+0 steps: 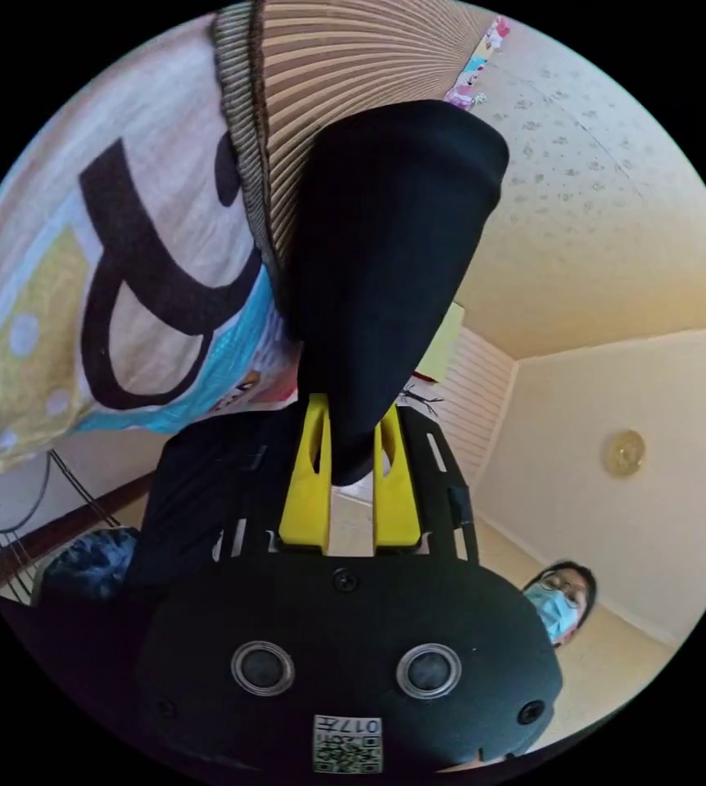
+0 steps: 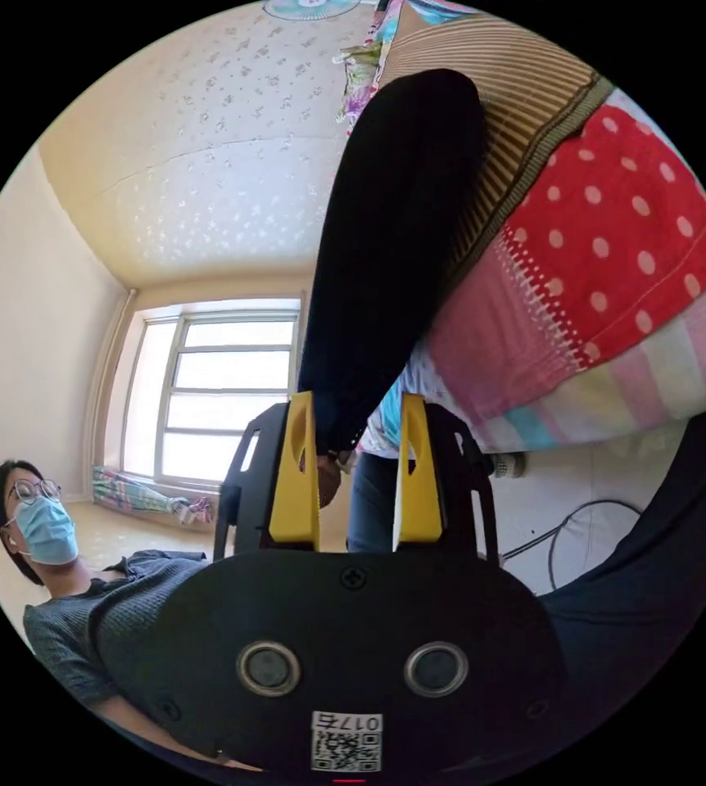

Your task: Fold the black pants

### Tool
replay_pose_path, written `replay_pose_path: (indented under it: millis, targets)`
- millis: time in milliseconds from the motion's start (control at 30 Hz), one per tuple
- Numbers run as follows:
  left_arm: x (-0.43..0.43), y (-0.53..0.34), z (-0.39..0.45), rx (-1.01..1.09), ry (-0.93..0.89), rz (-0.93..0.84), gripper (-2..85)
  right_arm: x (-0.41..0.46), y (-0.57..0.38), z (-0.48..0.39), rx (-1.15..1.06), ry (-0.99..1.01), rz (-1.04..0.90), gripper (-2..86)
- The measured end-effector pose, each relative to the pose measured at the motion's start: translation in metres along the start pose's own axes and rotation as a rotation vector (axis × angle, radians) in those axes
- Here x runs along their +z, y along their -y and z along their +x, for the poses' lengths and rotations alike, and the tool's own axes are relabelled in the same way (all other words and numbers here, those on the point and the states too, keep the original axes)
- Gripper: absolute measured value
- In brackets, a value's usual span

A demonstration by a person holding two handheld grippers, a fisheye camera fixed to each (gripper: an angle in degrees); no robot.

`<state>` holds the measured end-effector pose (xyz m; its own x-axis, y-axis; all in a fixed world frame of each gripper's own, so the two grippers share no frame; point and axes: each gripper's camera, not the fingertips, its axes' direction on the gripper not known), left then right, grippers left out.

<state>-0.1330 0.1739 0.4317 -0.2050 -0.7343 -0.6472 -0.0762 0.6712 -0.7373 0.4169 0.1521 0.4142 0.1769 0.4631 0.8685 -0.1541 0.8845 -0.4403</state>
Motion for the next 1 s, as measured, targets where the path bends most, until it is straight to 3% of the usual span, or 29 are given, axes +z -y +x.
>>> replay_pose_path:
  millis: [167,267,500,633,800,1000]
  targets:
    - [-0.013,0.002,0.045,0.069,0.056,-0.031,6.7,0.003,0.039,0.021,0.078,0.257,-0.098,24.5]
    - [-0.022,-0.001,0.059,0.090,0.063,-0.025,6.6,0.007,0.079,0.026,0.083,0.365,-0.147,26.2]
    - [-0.046,-0.008,0.077,0.116,0.031,0.019,6.5,-0.006,0.125,0.012,0.100,0.376,-0.187,26.4]
    - [-0.059,-0.011,0.081,0.107,0.048,0.025,6.5,-0.036,0.112,0.041,0.199,0.601,-0.122,28.1]
    - [-0.066,-0.018,0.071,0.085,0.019,0.021,6.4,-0.075,0.090,0.065,0.269,0.416,-0.085,30.4]
    - [-0.073,-0.036,0.064,0.100,0.025,0.011,6.4,-0.072,0.094,0.081,0.301,0.518,-0.044,31.3]
